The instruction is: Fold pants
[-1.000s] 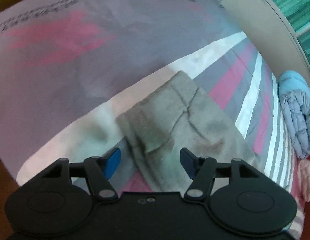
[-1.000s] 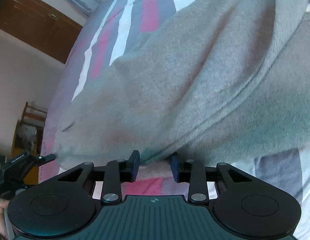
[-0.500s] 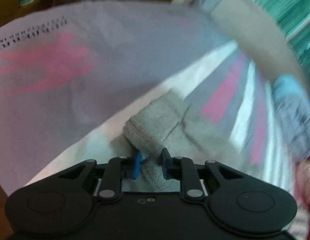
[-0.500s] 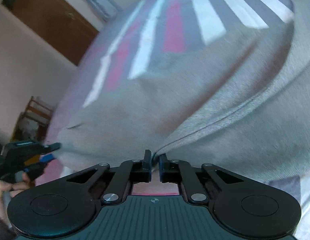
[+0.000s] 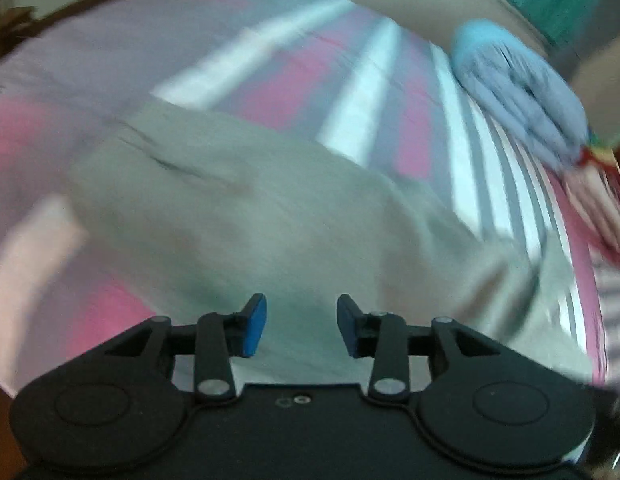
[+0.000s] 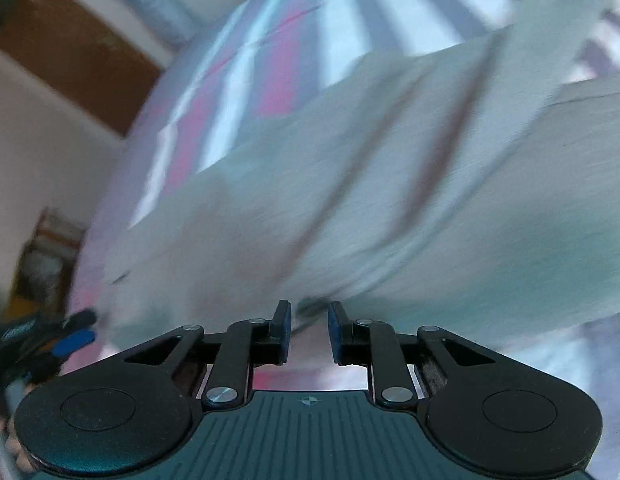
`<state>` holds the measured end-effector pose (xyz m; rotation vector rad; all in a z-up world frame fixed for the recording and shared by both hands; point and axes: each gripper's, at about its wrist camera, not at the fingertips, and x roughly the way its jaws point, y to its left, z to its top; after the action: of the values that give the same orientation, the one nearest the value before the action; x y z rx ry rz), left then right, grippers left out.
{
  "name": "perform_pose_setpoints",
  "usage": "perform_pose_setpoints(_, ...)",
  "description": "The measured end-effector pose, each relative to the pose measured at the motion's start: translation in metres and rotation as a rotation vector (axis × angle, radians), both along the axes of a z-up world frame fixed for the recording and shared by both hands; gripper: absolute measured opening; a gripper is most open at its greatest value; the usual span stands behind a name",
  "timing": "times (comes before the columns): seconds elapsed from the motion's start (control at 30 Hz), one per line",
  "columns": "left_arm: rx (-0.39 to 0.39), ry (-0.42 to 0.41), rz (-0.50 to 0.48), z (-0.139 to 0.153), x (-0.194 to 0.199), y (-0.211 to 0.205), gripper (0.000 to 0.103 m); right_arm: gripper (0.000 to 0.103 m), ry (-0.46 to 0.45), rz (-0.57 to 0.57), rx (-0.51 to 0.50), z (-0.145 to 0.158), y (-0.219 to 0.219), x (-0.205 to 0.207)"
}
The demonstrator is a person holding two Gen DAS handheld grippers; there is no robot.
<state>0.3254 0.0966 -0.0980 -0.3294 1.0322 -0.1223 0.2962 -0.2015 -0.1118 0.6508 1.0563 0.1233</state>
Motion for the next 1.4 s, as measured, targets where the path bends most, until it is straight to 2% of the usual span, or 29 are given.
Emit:
perform_pose_setpoints(0.1, -0.004, 0.056, -0.055, -0.026, -0.001, -0.034, 0.03, 0.02, -0.009, -0.033, -0.039, 0.005, -0.021, 0.004)
perform_pose_setpoints(0.17, 0.036, 0.069, -0.061, -0.042, -0.005, -0.046, 0.03, 0.02, 0.003, -0.074, -0.023, 0.001, -0.036, 0.011)
perform_pose_setpoints(0.27, 0.079, 0.058, -0.068, -0.047, -0.005, -0.055, 0.03, 0.02, 0.056, -0.141, 0.004, -0.01, -0.059, 0.02)
perform_pose_setpoints(0.4, 0.046, 0.08, -0.044, -0.048, -0.001, -0.051, 0.03, 0.021, 0.046, -0.172, 0.039, -0.014, -0.065, 0.028)
perform_pose_setpoints(0.43, 0.047, 0.081, -0.044, -0.049, 0.0, -0.05, 0.03, 0.029, 0.045, -0.171, 0.028, -0.014, -0.061, 0.033)
perform_pose_setpoints(0.47, 0.051, 0.079, -0.045, -0.049, 0.0, -0.052, 0.03, 0.051, 0.058, -0.169, 0.005, -0.012, -0.062, 0.035)
perform_pose_setpoints(0.5, 0.058, 0.076, -0.047, -0.05, -0.001, -0.053, 0.03, 0.06, 0.072, -0.169, -0.019, -0.014, -0.059, 0.04)
perform_pose_setpoints(0.53, 0.063, 0.073, -0.048, -0.05, -0.001, -0.055, 0.03, 0.065, 0.078, -0.168, -0.033, -0.015, -0.056, 0.046)
perform_pose_setpoints(0.57, 0.066, 0.071, -0.049, -0.051, -0.001, -0.057, 0.03, 0.065, 0.075, -0.161, -0.041, -0.013, -0.056, 0.049)
perform_pose_setpoints(0.6, 0.069, 0.069, -0.05, -0.051, -0.001, -0.058, 0.03, 0.063, 0.062, -0.171, -0.069, -0.011, -0.053, 0.05)
perform_pose_setpoints(0.63, 0.069, 0.067, -0.051, -0.051, -0.002, -0.057, 0.03, 0.044, 0.047, -0.186, -0.112, -0.009, -0.051, 0.051)
perform_pose_setpoints(0.67, 0.068, 0.067, -0.051, -0.051, -0.003, -0.057, 0.03, 0.011, 0.036, -0.178, -0.128, -0.009, -0.051, 0.054)
perform_pose_setpoints(0.7, 0.066, 0.067, -0.051, -0.051, -0.002, -0.057, 0.03, 0.007, 0.045, -0.176, -0.118, -0.011, -0.052, 0.055)
perform_pose_setpoints(0.8, 0.057, 0.065, -0.054, -0.051, -0.003, -0.055, 0.03, 0.005, 0.025, -0.207, -0.09, -0.011, -0.06, 0.041)
perform_pose_setpoints(0.93, 0.043, 0.062, -0.063, -0.051, -0.005, -0.051, 0.03, 0.005, -0.113, -0.162, -0.099, 0.024, -0.067, 0.002)
perform_pose_setpoints(1.0, 0.045, 0.06, -0.068, -0.051, -0.005, -0.051, 0.03, 0.005, -0.146, -0.155, -0.068, 0.033, -0.068, -0.024)
perform_pose_setpoints(1.1, 0.066, 0.056, -0.08, -0.051, -0.006, -0.053, 0.03, 0.005, -0.138, -0.162, -0.077, 0.017, -0.068, -0.052)
perform_pose_setpoints(1.23, 0.1, 0.05, -0.081, -0.046, -0.008, -0.06, 0.03, 0.004, -0.02, -0.164, -0.124, -0.042, -0.065, -0.043)
perform_pose_setpoints(1.3, 0.09, 0.042, -0.059, -0.038, -0.012, -0.06, 0.03, 0.005, -0.036, -0.167, -0.132, -0.04, -0.064, -0.039)
perform_pose_setpoints(1.4, 0.069, 0.013, -0.078, -0.027, -0.019, -0.071, 0.03, 0.005, -0.055, -0.165, -0.061, -0.022, -0.078, -0.04)
